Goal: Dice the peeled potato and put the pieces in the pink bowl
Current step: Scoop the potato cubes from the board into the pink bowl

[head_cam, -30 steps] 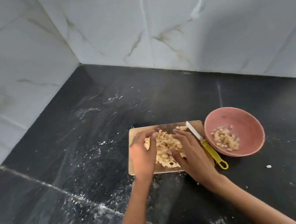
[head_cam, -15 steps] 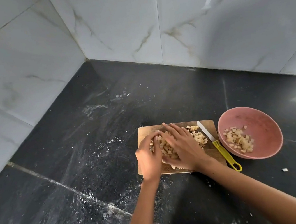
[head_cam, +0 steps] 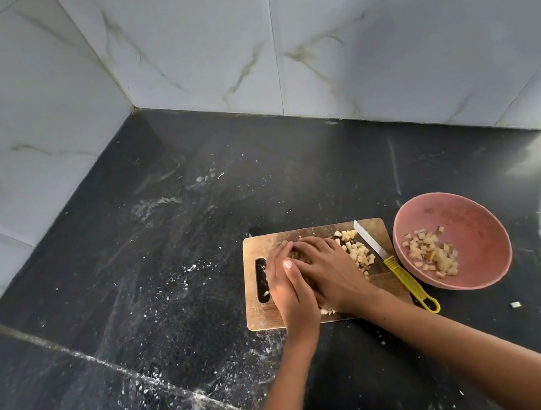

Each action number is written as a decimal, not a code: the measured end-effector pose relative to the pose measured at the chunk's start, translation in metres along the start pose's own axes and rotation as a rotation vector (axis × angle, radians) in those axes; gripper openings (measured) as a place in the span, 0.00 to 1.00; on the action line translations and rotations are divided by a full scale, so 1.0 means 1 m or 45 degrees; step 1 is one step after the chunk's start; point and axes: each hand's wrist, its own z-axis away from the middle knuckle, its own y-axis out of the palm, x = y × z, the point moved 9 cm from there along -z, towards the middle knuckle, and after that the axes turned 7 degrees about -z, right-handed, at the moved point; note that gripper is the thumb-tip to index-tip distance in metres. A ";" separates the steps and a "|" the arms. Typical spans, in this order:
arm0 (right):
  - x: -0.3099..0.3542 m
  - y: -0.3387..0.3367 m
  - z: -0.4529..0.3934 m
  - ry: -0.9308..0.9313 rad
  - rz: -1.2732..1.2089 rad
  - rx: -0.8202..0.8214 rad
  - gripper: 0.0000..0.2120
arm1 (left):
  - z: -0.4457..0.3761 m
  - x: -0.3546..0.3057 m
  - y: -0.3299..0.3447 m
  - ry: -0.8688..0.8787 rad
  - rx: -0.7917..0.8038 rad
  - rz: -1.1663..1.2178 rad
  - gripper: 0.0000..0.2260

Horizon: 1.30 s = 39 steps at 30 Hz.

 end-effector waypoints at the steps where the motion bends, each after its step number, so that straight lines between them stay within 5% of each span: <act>1: 0.000 -0.001 -0.001 0.000 0.011 -0.015 0.16 | 0.002 0.000 0.001 -0.013 -0.031 -0.009 0.24; 12: -0.008 -0.010 -0.008 0.077 0.011 -0.162 0.09 | -0.003 0.003 0.001 -0.120 -0.137 -0.012 0.24; 19: -0.019 -0.034 -0.017 0.203 -0.141 -0.395 0.16 | -0.009 -0.001 0.003 -0.077 -0.106 -0.060 0.23; 39: -0.061 -0.051 0.003 1.142 -1.720 -0.517 0.19 | -0.001 -0.031 0.022 0.390 0.074 -0.369 0.16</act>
